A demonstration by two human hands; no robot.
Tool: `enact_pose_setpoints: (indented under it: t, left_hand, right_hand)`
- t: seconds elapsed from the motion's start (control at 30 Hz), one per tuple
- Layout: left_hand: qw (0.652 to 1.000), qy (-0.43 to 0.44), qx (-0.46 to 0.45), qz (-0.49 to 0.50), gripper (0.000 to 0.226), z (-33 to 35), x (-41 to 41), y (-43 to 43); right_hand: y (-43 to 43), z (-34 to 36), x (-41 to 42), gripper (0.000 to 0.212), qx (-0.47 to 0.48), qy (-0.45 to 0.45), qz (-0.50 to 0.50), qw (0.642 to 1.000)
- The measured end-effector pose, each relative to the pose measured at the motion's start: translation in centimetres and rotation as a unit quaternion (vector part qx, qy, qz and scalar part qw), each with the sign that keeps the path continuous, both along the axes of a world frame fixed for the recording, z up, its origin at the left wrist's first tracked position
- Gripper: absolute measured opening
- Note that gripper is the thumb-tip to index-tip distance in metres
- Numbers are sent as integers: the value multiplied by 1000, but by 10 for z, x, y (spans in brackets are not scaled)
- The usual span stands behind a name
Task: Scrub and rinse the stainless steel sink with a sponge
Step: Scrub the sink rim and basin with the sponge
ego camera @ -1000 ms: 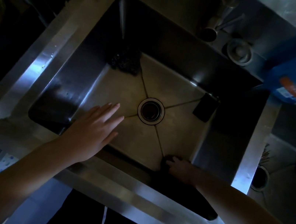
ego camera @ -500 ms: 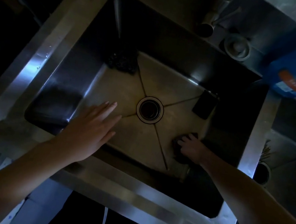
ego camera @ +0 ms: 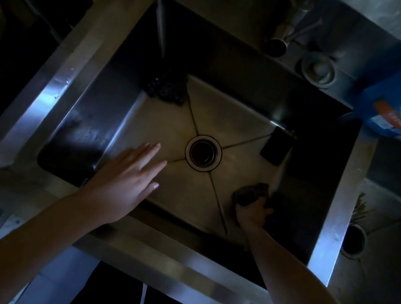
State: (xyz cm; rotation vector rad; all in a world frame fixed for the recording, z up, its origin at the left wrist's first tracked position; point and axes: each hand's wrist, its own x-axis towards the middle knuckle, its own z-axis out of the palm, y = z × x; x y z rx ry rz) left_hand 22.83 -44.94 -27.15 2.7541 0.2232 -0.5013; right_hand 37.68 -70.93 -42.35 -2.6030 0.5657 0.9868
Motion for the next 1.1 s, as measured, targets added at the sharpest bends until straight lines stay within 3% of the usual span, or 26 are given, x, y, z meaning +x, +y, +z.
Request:
enact_pose_setpoints:
  t: [0.13,0.3,0.37,0.47,0.57,0.63,0.7,0.87,0.97,1.1]
  left_hand:
    - [1000,1,3,10,47,-2,-6,3]
    - [1000,0,11,20,47,-5,-10,1]
    - [1000,4,16,24,47,-5,-10,1]
    - [999,0,16,33,47,-2,-10,2]
    - [999,-8,18,38,45,0,-8,3]
    - [999,-7,22,43,44,1,-8,3]
    - [999,-6,25,48,44,2,-9,5]
    - [998,-3,35,52,45,-3,-10,10]
    - [998,1,39,52,46,-4,-7,12]
    - [998,19,32,50,50,-10,-6,15]
  right_hand:
    - [5,-9,-1,67,10,-45,134,990]
    - [5,-14,22,49,58,-31,421,904]
    - [6,-13,27,41,87,-12,463,882]
    - [11,-12,22,42,91,-99,322,937]
    - [25,-14,13,72,73,-83,225,968]
    - [33,-19,8,80,70,-40,217,973]
    - [35,-24,5,75,69,-33,215,974]
    - [14,-22,20,65,73,-85,269,957]
    - [-6,-23,39,60,-2,-100,291,951]
    - [4,-24,54,55,-8,-63,195,979]
